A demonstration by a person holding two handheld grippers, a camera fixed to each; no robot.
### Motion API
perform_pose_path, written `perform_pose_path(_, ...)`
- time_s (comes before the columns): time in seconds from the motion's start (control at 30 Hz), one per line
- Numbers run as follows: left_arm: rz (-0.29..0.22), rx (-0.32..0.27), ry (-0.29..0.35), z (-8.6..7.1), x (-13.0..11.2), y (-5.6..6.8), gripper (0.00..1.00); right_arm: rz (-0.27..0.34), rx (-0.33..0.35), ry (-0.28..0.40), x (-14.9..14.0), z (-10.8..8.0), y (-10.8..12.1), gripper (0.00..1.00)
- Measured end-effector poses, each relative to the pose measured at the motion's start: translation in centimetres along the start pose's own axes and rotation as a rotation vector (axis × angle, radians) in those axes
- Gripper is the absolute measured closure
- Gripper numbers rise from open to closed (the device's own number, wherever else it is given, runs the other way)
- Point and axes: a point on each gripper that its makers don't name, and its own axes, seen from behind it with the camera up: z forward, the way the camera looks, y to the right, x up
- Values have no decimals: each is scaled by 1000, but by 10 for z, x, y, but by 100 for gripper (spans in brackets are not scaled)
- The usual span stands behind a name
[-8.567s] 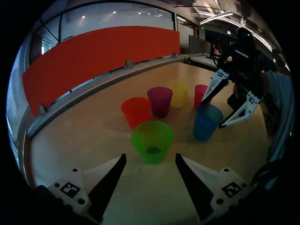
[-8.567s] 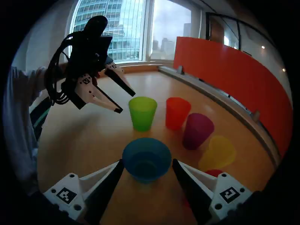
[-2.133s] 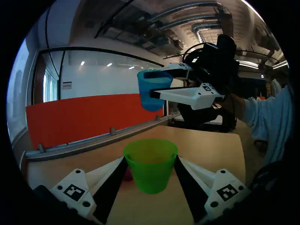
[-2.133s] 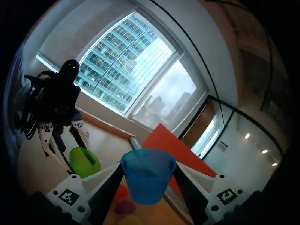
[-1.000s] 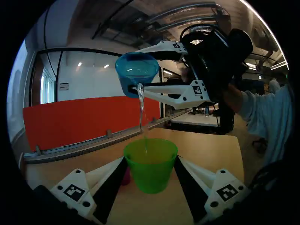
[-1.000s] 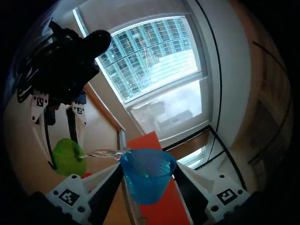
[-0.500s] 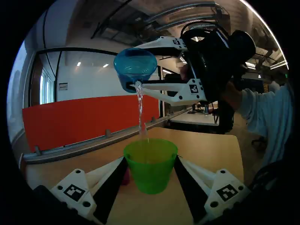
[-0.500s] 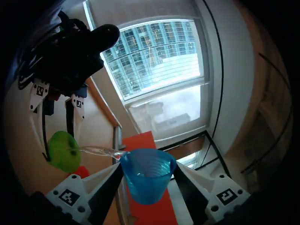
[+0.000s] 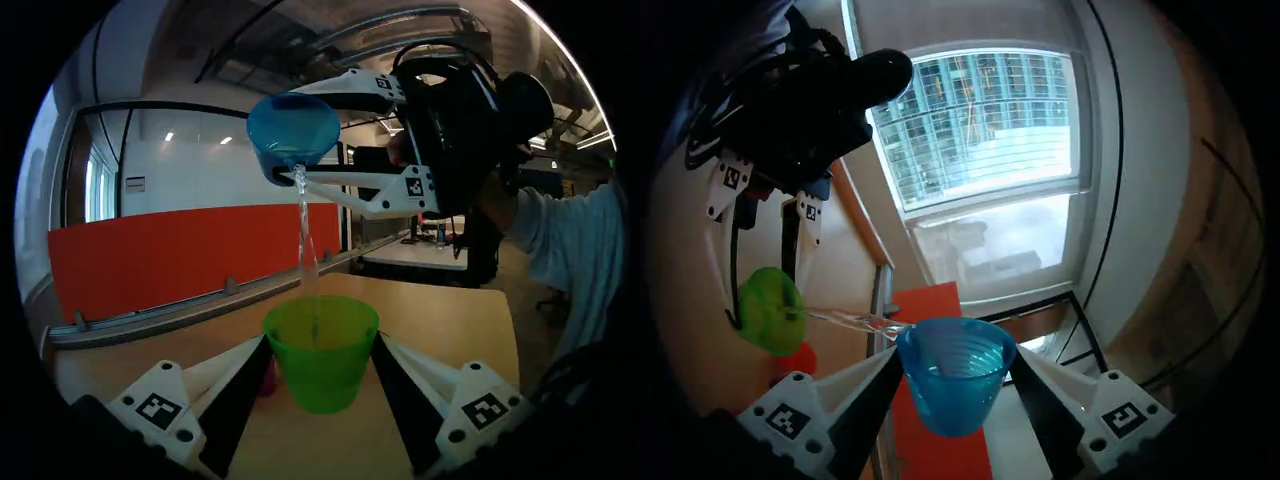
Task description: Pour water
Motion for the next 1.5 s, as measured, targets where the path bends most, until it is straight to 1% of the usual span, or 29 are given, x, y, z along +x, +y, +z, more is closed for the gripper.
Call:
perform_pose_path(0.57,-4,4,8,-2,1,-1,15,-108,-20,-5,9,4,8,9)
perform_pose_path(0.87,-15,9,17,-3,2,-4,15,-162,-22,-4,16,3,9,9)
perform_pose_path(1.2,-17,12,21,-4,3,-5,15,-233,-22,-5,21,2,9,9)
perform_pose_path(1.5,-20,15,27,-5,4,-5,15,-284,-22,-1,28,2,10,9)
